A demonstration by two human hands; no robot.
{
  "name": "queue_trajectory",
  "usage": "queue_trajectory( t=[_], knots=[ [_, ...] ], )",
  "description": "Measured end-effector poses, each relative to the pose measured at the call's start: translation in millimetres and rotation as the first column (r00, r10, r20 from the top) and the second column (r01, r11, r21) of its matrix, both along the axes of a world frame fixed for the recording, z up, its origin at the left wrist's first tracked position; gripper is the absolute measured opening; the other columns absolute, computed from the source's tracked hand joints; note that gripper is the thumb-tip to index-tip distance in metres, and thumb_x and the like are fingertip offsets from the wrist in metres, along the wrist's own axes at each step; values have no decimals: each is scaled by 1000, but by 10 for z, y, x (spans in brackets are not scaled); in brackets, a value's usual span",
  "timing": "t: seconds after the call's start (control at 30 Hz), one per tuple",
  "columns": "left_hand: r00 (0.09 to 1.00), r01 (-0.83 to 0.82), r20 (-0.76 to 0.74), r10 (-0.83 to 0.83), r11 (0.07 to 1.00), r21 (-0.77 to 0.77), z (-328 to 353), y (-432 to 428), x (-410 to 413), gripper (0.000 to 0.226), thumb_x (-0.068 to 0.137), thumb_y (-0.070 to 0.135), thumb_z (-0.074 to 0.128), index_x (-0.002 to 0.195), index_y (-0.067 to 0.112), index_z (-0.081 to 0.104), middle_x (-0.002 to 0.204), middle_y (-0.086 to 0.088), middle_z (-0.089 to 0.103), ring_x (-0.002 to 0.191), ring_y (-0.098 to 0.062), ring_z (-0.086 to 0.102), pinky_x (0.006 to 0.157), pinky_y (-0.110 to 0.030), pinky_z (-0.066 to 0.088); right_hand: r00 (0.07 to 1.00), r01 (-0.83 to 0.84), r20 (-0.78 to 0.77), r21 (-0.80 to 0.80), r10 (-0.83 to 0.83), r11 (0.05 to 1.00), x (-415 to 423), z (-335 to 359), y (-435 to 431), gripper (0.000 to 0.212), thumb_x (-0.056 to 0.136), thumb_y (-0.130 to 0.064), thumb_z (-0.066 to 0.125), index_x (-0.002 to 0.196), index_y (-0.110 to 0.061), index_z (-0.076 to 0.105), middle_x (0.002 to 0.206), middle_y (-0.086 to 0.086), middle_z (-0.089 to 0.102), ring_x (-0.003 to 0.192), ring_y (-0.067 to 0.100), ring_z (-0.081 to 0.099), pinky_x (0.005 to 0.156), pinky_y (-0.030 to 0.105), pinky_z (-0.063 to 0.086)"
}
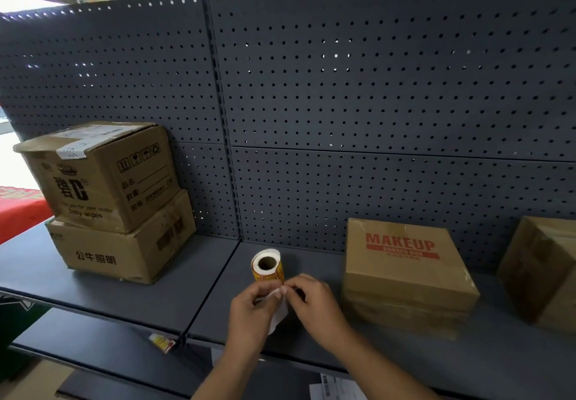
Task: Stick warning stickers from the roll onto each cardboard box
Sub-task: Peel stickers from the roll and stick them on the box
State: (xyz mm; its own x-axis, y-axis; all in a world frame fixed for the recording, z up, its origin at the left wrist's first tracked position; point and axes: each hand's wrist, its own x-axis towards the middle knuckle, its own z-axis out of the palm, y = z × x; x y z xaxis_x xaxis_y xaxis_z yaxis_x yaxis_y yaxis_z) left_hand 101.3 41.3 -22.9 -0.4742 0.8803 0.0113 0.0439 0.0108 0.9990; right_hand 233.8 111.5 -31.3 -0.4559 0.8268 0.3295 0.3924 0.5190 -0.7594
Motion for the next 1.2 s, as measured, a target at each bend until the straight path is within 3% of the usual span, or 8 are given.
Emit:
queue_trajectory(
  t=[0.27,0.57,0.67,0.77,0.93,1.07,1.2],
  knots=[
    [997,-8,71,5,999,33,74,22,49,18,90,4,77,103,17,78,98,2,81,99,-13,75,91,-29,56,997,64,-39,17,-63,998,12,-33,-28,14,103,-28,60,101,-25,74,91,-12,65,85,5,63,75,29,55],
    [1000,-9,-4,9,999,48,77,-14,1,28,94,-6,68,103,20,75,100,-1,79,98,-13,74,89,-26,57,975,23,-210,-249,-77,968,-50,14,-63,16,101,-22,66,90,-29,75,79,-12,74,74,5,68,69,24,52],
    [1000,-6,-13,6,1000,23,81,-6,-3,31,96,-10,62,104,18,72,104,-1,77,101,-13,73,88,-23,56,979,50,-180,-237,-95,970,-76,8,-96,19,102,-20,63,89,-29,73,77,-12,72,71,5,66,66,24,51],
    [999,5,-41,-5,1000,0,64,0,-7,32,96,-9,61,102,20,73,107,2,76,103,-14,71,92,-28,57,984,119,-110,-180,-140,977,-82,-4,-109,18,100,-21,62,87,-27,71,77,-8,72,71,9,67,66,35,55],
    [999,23,-40,-25,999,-43,61,6,19,25,97,-2,63,103,20,72,106,3,74,101,-13,70,74,-16,53,976,210,-20,-171,-216,963,-107,12,-134,11,95,-24,66,84,-24,70,78,-8,72,73,8,68,69,38,57],
    [994,46,-95,-52,997,-59,50,50,25,25,91,-7,67,102,15,71,103,-5,74,98,-15,69,71,-12,53,967,250,8,-208,-254,946,-112,56,-122,9,88,-27,69,81,-22,69,76,-6,71,72,8,67,68,39,56],
    [985,50,-159,-60,997,-64,39,91,11,28,92,0,71,102,26,73,98,-2,73,95,-15,68,71,-11,50,957,284,16,-225,-288,932,-97,74,-71,10,88,-27,69,80,-21,69,75,-3,72,71,10,67,68,41,55]
  ],
)
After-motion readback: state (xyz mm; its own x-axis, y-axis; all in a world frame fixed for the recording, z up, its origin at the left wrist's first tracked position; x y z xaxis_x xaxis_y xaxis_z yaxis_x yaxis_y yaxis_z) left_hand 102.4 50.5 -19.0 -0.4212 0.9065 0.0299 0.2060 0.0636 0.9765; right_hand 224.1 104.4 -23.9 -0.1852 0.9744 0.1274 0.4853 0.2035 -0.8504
